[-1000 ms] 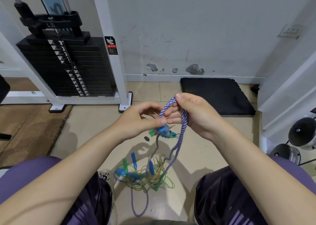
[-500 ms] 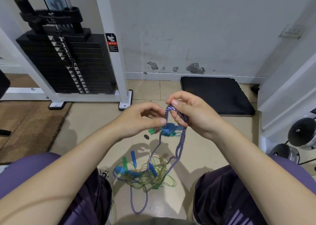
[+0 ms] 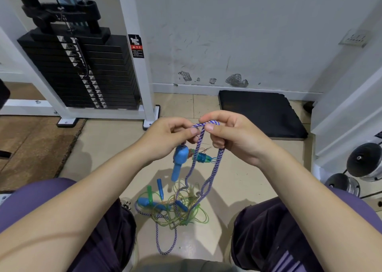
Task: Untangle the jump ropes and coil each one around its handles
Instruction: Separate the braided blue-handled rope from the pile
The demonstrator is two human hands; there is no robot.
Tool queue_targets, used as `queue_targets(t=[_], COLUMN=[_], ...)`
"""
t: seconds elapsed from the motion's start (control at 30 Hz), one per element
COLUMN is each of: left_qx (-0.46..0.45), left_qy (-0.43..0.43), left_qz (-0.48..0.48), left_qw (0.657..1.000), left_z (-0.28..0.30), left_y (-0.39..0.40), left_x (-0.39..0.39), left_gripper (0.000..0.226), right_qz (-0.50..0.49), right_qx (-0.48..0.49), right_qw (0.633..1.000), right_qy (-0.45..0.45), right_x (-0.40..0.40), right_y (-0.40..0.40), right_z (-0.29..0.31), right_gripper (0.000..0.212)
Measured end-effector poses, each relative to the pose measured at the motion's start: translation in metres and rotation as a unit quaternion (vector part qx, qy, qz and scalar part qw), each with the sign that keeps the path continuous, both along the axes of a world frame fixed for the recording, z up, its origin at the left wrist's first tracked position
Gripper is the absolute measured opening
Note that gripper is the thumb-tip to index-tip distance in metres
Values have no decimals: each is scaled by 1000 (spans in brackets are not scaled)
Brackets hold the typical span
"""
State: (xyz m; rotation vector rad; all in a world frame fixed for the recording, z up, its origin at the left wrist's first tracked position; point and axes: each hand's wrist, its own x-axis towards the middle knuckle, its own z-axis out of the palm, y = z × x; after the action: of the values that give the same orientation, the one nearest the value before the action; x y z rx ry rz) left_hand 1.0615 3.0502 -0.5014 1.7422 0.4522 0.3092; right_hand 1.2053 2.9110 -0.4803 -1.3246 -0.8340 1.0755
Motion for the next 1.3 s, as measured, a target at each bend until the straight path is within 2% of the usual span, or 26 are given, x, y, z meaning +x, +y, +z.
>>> queue_targets(t=[0.17, 0.3, 0.37, 0.43, 0.5, 0.57, 0.67, 0.73, 0.8, 0.83, 0.93, 1.0, 1.1, 1.2, 1.3], left_qx=[-5, -44, -83, -129, -125, -69, 36, 81, 74, 48, -68, -137, -222, -230, -152], left_qy=[-29, -81, -107, -123, -95, 0, 151, 187, 176, 157, 76, 20, -27, -32, 10], left_qz=[26, 132, 194, 197, 131, 35, -118, -146, -113, -95, -56, -38, -15, 3, 25], left_qw=[999, 987, 971, 964, 979, 997, 981, 968, 975, 982, 993, 990, 975, 973, 988], left_z=[4, 10, 11, 13, 14, 11, -4, -12, -12, -9, -1, 2, 4, 4, 0], left_y=[6, 8, 11, 14, 12, 6, -6, -11, -9, -8, -3, -1, 2, 3, 8], left_x=[-3, -2, -4, -5, -6, -6, -7, -5, -3, -3, -4, -3, -2, -1, -2], left_gripper=[19, 22, 22, 19, 11, 14, 15, 22, 30, 28, 21, 27, 32, 34, 43], right_qz=[-26, -42, -55, -67, -58, -48, -55, -65, -75, -79, -56, 20, 128, 119, 75], right_qx=[-79, -114, -131, -142, -110, -41, 37, 63, 72, 65, -21, -108, -186, -189, -144], right_qw=[981, 966, 930, 906, 941, 984, 997, 996, 995, 995, 998, 990, 952, 945, 974], right_qy=[-176, -229, -338, -394, -316, -165, -35, -1, 6, 1, -35, -93, -204, -237, -160], right_x=[-2, -4, -1, -1, -3, -6, -11, -10, -6, -4, 2, 3, -6, -11, -10], right_y=[-1, 2, 3, 3, 2, 1, 1, 0, -1, -1, -1, -3, -2, 2, 5], right_z=[-2, -6, -6, -3, 2, 8, 17, 20, 19, 18, 9, 1, -14, -25, -19], right_gripper=[5, 20, 22, 20, 22, 22, 23, 24, 19, 18, 35, 37, 28, 10, 15])
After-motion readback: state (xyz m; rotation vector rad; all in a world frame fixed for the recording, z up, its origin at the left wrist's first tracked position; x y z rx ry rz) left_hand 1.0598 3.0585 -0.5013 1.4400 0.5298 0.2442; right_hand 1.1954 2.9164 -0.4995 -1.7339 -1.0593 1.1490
